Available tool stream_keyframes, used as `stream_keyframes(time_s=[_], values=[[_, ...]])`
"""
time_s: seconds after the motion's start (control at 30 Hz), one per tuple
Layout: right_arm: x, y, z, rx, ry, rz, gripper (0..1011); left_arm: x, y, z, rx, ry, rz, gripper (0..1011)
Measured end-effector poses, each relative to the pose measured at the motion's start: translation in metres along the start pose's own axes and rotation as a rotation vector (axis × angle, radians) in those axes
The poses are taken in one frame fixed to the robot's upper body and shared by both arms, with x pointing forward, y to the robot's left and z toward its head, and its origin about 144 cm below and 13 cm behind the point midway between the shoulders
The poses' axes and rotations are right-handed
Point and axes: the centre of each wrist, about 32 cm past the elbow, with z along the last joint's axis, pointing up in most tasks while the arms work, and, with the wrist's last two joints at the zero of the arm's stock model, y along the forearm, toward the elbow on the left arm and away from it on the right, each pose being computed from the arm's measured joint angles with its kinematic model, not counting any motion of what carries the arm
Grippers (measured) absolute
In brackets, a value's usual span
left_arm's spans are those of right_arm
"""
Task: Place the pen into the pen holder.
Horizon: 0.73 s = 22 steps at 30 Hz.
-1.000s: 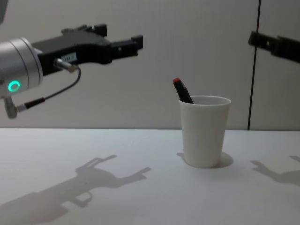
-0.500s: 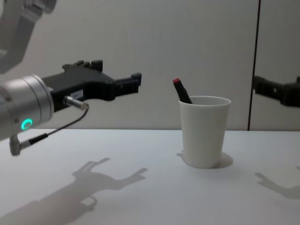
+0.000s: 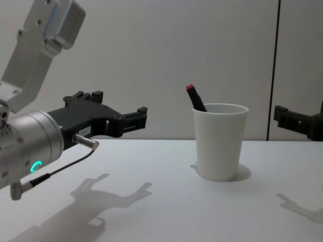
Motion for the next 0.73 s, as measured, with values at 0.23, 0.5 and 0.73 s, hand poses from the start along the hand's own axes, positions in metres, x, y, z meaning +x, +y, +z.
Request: stream_keyframes(time_s=[0.23,0.5,0.73], values=[[0.0001,-0.0001,-0.0001,0.0,0.0,0.0,1001,-0.0017,0.0008,-0.0007,0.005,-0.002,0.006,1003],[0.0001,-0.0002,-0.0001,0.0,0.0,0.0,1001,-0.0016,0.0009,-0.0007,0.005,-0.003,0.007,1003],[0.0001,-0.0001,-0.0001,-0.001,0.0,0.0,1001,-0.0014,0.0009,-0.0007,0.005,-0.003,0.007,1003]])
